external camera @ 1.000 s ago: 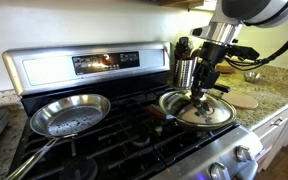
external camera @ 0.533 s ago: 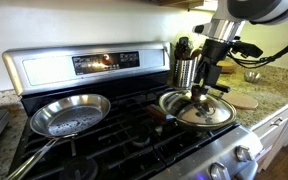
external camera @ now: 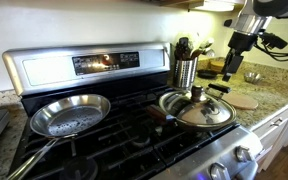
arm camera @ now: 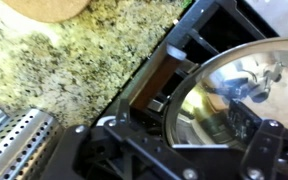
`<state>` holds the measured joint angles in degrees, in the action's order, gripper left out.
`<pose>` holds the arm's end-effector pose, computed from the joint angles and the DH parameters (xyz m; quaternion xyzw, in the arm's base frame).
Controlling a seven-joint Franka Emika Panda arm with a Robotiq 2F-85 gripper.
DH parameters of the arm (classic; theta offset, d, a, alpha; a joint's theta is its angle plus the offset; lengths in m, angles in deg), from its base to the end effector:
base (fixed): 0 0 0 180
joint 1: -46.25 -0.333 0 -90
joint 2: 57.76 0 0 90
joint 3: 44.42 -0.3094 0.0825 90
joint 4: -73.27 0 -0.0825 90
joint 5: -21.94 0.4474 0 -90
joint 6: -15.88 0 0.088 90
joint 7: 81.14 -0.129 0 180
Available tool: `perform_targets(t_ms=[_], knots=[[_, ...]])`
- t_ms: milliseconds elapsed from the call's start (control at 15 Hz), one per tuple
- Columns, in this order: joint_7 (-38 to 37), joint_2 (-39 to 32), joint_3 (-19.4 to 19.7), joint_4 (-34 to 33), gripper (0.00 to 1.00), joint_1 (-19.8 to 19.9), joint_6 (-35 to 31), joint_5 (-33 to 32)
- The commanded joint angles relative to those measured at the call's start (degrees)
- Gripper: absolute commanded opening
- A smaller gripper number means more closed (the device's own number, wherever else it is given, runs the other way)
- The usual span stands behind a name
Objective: Place the silver lid on top of the pan on the right side of the stove
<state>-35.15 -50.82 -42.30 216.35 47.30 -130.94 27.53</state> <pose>0.5236 -0.0289 0.2742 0.9397 0.3274 0.0980 0.0090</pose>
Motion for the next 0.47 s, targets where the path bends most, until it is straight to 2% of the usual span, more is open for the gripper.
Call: perform_targets(t_ms=[0,400], knots=[[-2.1,3.9,2.8,1.3,1.00,1.4,1.4,-0.9],[-0.7,2.2,4.5,0.0,1.00,1.1,0.2,-0.3]])
